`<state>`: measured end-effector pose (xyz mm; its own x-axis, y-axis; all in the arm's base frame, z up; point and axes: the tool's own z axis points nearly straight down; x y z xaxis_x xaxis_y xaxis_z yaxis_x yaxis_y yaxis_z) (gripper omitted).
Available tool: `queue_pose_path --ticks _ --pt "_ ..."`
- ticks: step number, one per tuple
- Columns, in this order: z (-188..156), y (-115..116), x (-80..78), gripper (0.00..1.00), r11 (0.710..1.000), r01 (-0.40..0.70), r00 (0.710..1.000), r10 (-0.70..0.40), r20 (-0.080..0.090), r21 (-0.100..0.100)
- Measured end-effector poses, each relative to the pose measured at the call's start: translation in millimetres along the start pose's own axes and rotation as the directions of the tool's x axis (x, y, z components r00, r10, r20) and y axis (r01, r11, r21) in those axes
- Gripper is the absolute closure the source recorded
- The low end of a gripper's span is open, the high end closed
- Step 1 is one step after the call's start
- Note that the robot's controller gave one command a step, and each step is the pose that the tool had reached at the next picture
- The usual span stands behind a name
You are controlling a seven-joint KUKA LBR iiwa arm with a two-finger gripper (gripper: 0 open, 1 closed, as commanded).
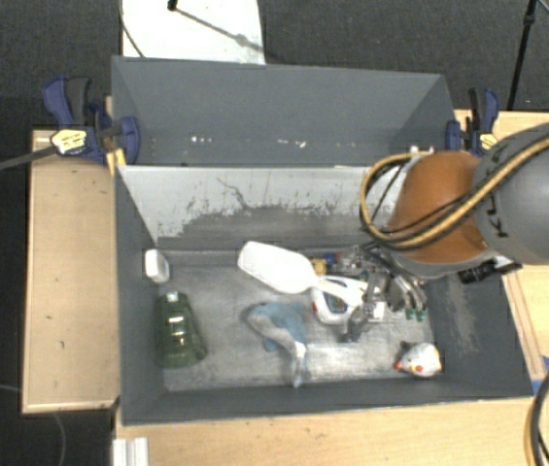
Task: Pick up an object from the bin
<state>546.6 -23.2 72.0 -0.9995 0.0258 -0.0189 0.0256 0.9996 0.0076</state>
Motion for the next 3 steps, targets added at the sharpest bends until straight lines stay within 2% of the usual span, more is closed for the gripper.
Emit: queue_pose_path --ticks 1,2,3 --pt "-9 11 -3.2 0.00 1.000 -0.003 1.000 0.003 -0.011 0.007" --pt "-3 6 -1.6 0.00 1.000 -0.002 1.000 0.002 -0.016 0.007" --pt "-2 16 2.2 1.00 0.965 -0.263 0.965 0.264 -0.007 0.010"
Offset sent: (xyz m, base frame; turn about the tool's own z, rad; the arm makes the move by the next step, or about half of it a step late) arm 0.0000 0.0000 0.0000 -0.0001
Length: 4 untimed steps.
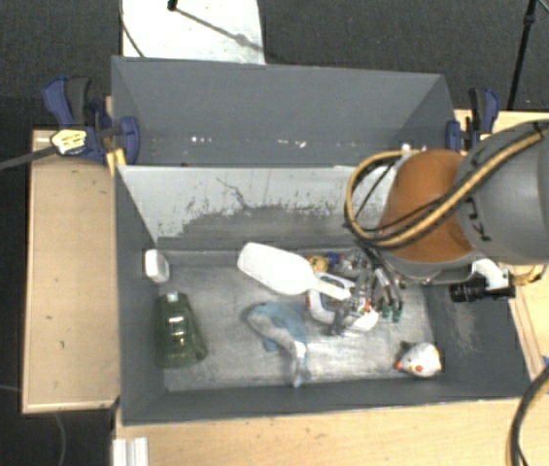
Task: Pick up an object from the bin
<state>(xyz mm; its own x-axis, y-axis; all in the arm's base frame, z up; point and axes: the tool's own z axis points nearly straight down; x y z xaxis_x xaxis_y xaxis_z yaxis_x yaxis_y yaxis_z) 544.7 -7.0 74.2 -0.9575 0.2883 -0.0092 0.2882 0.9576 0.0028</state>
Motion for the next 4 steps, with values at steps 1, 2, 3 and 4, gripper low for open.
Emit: queue_pose_path --ticks 1,2,3,4 --pt "0 0 0.0 1.00 1.000 0.000 1.000 0.000 0.000 0.000" --pt "-1 0 0.4 1.00 1.000 0.000 1.000 0.000 -0.001 0.000" --pt "-10 -1 2.4 1.00 1.000 0.001 1.000 -0.001 -0.011 0.003" --pt "-23 -1 2.4 1.00 1.000 0.001 1.000 -0.001 -0.012 0.003"
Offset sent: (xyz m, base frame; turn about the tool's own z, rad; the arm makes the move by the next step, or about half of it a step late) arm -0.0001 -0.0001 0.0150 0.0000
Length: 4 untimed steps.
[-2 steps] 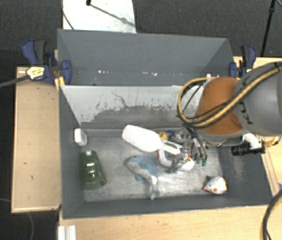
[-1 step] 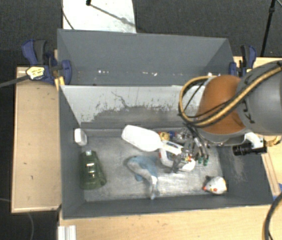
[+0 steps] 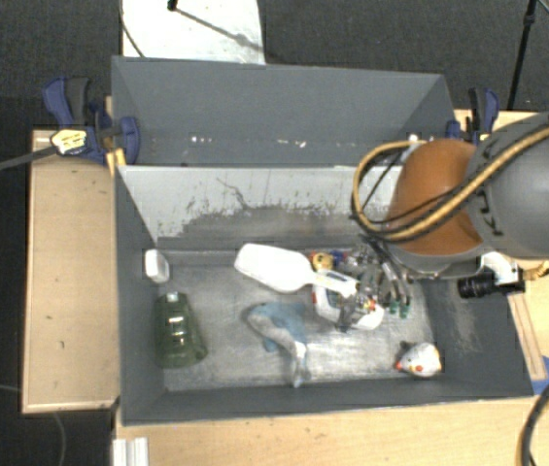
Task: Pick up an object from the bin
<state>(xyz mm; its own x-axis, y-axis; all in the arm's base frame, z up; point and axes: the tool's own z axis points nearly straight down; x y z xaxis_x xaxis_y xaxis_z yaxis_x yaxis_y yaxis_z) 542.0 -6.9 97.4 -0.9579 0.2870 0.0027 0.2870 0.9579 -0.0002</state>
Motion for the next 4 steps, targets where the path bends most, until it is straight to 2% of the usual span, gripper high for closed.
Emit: queue_pose_path --ticks 4 --pt "-47 0 -0.4 1.00 1.000 0.002 1.000 -0.002 0.004 -0.001"
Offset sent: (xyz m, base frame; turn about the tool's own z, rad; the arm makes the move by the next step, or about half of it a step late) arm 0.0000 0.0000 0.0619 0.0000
